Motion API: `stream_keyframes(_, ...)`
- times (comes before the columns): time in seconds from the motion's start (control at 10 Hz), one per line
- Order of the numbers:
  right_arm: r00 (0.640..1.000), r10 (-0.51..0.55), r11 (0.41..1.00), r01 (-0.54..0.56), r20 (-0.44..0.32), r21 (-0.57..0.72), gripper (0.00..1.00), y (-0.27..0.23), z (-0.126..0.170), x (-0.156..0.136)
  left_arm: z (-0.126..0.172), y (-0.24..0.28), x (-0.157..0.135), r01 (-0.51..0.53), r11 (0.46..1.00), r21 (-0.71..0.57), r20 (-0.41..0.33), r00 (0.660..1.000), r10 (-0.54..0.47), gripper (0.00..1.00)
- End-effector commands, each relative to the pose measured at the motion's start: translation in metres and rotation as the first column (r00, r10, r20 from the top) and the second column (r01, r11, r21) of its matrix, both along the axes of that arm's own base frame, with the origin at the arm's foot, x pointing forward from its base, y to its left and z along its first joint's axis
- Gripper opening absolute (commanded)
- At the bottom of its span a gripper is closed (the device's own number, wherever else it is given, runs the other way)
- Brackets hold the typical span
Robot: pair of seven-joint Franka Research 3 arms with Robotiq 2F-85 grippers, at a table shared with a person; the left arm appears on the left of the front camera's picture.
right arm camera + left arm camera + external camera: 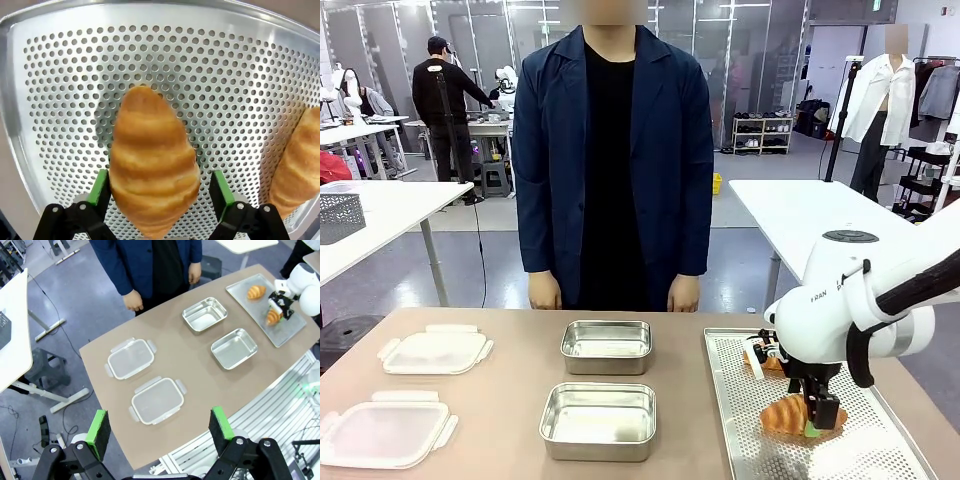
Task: Place the bread into the airtight container.
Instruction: Pick up a Butter Roll and place it into an empty Airtight Container.
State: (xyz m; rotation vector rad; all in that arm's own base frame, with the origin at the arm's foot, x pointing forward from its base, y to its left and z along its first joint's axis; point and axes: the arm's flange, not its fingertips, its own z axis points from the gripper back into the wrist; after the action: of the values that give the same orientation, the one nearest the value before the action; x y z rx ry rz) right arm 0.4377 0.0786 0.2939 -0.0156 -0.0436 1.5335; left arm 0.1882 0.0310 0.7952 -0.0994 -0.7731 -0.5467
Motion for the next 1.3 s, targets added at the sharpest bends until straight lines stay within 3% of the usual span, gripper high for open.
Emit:
stream_keyframes(0.0, 1.000, 0.001, 1.000, -0.001, 0.004, 0.020, 0.81, -0.002, -0.006, 0.001, 0.003, 0.001, 0.000, 0.001, 1.000, -0.001, 0.003, 1.000, -0.001, 1.00)
stream_keyframes(0.1, 1.000, -0.008, 1.000, 0.008, 0.004, 0.017, 0.77, -0.002, -0.005, 0.001, 0.003, 0.001, 0.000, 0.001, 1.000, -0.001, 0.003, 1.000, -0.001, 1.00)
stream_keyframes(0.2, 1.000, -0.008, 1.000, 0.008, 0.003, 0.016, 0.61, -0.002, -0.002, 0.001, 0.003, 0.001, 0.000, 0.001, 1.000, -0.001, 0.003, 1.000, -0.001, 1.00)
stream_keyframes(0.3, 1.000, -0.010, 1.000, 0.010, 0.004, 0.018, 0.57, -0.003, 0.003, 0.000, 0.003, 0.001, 0.000, 0.001, 1.000, -0.001, 0.003, 1.000, -0.001, 1.00)
stream_keyframes(0.4, 1.000, -0.015, 1.000, 0.015, -0.009, 0.007, 0.47, -0.002, 0.008, -0.001, 0.003, 0.001, 0.000, 0.001, 1.000, -0.001, 0.003, 1.000, -0.001, 1.00)
stream_keyframes(0.6, 1.000, 0.000, 1.000, 0.001, -0.021, 0.011, 0.47, 0.005, 0.029, -0.006, 0.003, 0.001, 0.000, 0.001, 1.000, -0.001, 0.003, 1.000, -0.001, 1.00)
stream_keyframes(0.8, 1.000, -0.010, 1.000, 0.010, -0.015, 0.024, 0.47, 0.029, 0.075, -0.023, 0.003, 0.001, 0.000, 0.001, 1.000, -0.001, 0.003, 1.000, -0.001, 1.00)
stream_keyframes(1.0, 0.998, -0.048, 0.998, 0.049, -0.050, 0.030, 0.47, 0.086, 0.113, -0.033, 0.003, 0.001, 0.000, 0.001, 1.000, -0.001, 0.003, 1.000, -0.001, 1.00)
stream_keyframes(1.2, 0.994, -0.067, 0.997, 0.069, -0.090, 0.016, 0.47, 0.152, 0.130, -0.033, 0.003, 0.001, 0.000, 0.001, 1.000, -0.001, 0.003, 1.000, -0.001, 1.00)
